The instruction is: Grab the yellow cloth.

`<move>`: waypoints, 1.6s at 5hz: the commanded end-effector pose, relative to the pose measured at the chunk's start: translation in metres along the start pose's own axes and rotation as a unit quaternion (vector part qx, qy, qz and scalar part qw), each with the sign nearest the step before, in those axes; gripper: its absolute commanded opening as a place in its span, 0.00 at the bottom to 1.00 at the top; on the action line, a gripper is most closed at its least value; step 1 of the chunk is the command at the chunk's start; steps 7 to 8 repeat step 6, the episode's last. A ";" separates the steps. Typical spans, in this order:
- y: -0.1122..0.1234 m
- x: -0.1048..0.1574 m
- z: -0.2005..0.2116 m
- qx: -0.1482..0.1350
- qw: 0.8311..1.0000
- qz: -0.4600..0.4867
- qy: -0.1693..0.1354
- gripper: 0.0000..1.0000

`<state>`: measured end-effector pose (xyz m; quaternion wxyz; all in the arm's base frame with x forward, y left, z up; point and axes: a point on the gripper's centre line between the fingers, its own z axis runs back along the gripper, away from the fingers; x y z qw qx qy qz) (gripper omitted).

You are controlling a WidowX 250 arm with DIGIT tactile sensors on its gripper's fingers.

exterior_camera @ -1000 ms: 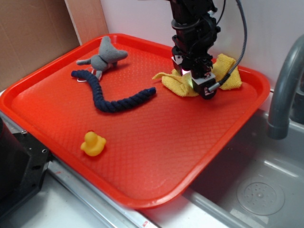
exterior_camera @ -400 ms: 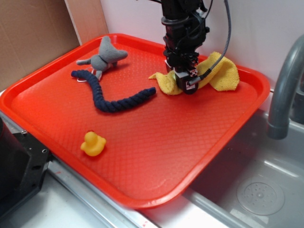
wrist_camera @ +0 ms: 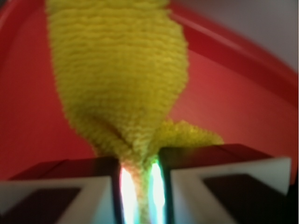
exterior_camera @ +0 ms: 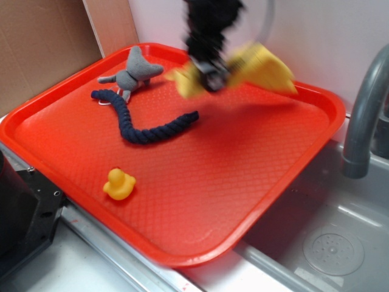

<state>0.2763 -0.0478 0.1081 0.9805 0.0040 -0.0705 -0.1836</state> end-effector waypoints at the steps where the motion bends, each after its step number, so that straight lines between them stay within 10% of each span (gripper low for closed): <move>1: 0.022 -0.066 0.083 0.065 0.986 0.151 -0.032 0.00; 4: 0.018 -0.098 0.108 0.063 0.970 0.231 0.046 0.00; 8: 0.024 -0.088 0.126 0.086 0.966 0.245 0.009 0.00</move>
